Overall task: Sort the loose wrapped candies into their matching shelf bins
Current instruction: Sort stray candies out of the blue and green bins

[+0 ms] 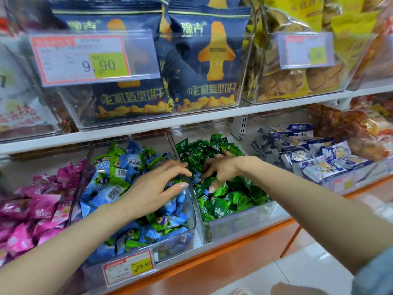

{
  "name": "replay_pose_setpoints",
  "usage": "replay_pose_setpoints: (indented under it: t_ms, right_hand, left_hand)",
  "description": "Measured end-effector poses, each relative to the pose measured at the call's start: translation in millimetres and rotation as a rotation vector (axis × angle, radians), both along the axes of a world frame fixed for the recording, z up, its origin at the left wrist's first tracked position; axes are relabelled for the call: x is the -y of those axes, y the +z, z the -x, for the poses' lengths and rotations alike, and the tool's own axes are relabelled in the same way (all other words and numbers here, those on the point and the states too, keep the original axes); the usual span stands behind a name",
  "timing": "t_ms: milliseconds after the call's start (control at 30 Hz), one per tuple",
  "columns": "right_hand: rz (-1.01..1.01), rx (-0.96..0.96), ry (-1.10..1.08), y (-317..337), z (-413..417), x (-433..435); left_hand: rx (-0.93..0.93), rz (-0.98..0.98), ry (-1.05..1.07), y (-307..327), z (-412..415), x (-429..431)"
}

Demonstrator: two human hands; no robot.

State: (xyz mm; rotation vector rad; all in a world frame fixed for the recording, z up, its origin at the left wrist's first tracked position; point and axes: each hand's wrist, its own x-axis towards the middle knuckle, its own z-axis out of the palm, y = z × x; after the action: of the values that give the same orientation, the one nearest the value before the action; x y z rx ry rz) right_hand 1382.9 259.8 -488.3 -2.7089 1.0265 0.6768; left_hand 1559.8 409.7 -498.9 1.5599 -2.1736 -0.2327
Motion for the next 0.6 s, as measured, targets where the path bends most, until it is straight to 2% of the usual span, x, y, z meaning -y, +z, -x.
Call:
replay_pose_setpoints:
  t_ms: [67,167,267,333,400,500,600]
  right_hand:
    - [-0.033,0.073,-0.011,5,6,0]
    - [-0.071,0.287,-0.121,1,11,2]
    - [0.085,0.448,-0.211,-9,3,-3]
    - [0.281,0.390,-0.142,-19,-5,-6]
    - [0.390,0.280,-0.080,-26,-13,-6]
    - [0.426,0.179,-0.087,-28,-20,1]
    - [0.493,0.109,-0.080,-30,-26,5]
  left_hand:
    - [-0.022,-0.002,0.006,6,2,4]
    - [-0.041,0.057,0.012,13,10,15]
    - [-0.028,0.069,0.036,22,22,30]
    - [0.008,0.050,0.057,25,24,39]
    - [0.070,-0.008,0.098,24,21,45]
    - [0.146,-0.108,0.177,22,15,48]
    - [0.157,-0.102,0.198,23,16,47]
